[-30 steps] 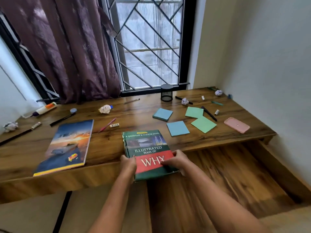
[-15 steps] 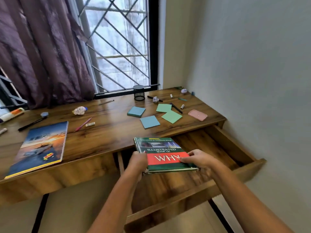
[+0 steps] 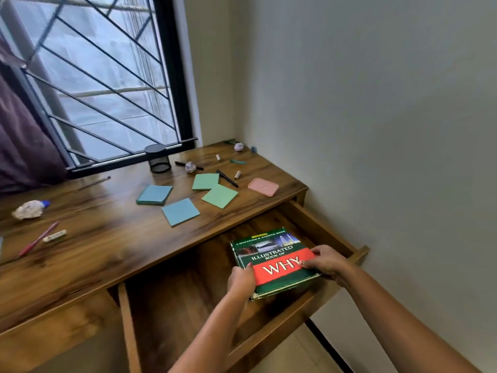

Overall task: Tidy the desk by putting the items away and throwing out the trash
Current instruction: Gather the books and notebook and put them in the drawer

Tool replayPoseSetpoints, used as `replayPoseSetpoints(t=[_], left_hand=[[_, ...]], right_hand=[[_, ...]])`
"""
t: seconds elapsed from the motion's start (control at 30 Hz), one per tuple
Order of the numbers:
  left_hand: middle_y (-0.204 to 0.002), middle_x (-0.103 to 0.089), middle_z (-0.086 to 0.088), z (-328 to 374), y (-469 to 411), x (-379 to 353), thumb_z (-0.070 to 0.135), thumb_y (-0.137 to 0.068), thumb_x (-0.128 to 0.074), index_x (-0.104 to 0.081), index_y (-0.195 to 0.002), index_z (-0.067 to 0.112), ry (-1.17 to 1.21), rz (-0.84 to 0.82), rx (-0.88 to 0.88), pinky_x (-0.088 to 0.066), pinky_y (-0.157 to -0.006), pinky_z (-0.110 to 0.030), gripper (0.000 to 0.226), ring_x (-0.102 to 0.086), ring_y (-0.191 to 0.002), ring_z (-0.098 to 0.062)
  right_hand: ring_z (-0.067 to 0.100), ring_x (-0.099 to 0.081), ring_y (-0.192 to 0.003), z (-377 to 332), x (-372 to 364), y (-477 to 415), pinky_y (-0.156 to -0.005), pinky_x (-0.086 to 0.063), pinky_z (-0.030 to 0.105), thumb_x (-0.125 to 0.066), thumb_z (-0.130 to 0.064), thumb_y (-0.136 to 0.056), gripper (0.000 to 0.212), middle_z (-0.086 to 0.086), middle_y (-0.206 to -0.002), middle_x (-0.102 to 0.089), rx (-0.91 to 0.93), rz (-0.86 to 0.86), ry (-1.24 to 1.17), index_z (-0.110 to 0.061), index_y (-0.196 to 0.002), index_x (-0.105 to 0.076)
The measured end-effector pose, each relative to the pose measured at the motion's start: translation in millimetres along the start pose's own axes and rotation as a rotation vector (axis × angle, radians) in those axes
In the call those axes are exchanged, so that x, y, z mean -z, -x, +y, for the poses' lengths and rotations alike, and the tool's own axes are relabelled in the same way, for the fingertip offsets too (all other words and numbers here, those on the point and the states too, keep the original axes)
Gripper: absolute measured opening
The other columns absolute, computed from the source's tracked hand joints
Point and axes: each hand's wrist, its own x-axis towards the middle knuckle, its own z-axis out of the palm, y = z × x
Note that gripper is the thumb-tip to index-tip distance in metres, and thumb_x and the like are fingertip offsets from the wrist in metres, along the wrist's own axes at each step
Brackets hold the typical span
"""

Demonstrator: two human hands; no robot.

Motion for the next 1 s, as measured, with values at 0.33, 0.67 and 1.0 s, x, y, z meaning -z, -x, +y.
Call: replayPoseSetpoints(t=[0.33, 0.67, 1.0], left_hand=[[-0.128, -0.055, -0.019, 16, -75, -69, 0.036, -0.099, -0.040, -0.040, -0.125, 0.002, -0.143, -0.041, 0.042, -0.044, -0.088, -0.032, 0.043, -0.055, -0.115, -0.034], [-0.128, -0.055, -0.015, -13, -88, -118, 0.037, -0.095, -0.049, -0.003, -0.147, 0.009, -0.246, -0.207, -0.057, -0.053, -0.088, -0.040, 0.074, -0.061, -0.107, -0.032], [-0.134, -0.052, -0.017, -14, -59, -119, 0.035, -0.096, -0.048, 0.023, -0.144, -0.002, -0.553, -0.332, -0.137, -0.043, -0.098, -0.032, 0.093, -0.054, -0.118, -0.028]], right_hand=[[0.025, -0.046, -0.130, -2, 19, -98, -0.105, -0.037, 0.032, -0.066, -0.009, -0.087, 0.063, 0.010, -0.143, -0.046, 0.052, -0.040, 0.306, -0.011, -0.143, -0.038], [0.034, -0.041, -0.131, 29, 20, -151, -0.109, -0.036, 0.047, -0.071, -0.022, -0.079, 0.095, 0.016, -0.144, -0.034, -0.092, -0.151, 0.565, -0.026, -0.151, -0.009], [0.033, -0.043, -0.128, 37, 7, -146, -0.102, -0.039, 0.048, -0.064, -0.032, -0.086, 0.085, 0.014, -0.139, -0.040, -0.122, -0.068, 0.833, -0.027, -0.149, -0.008]])
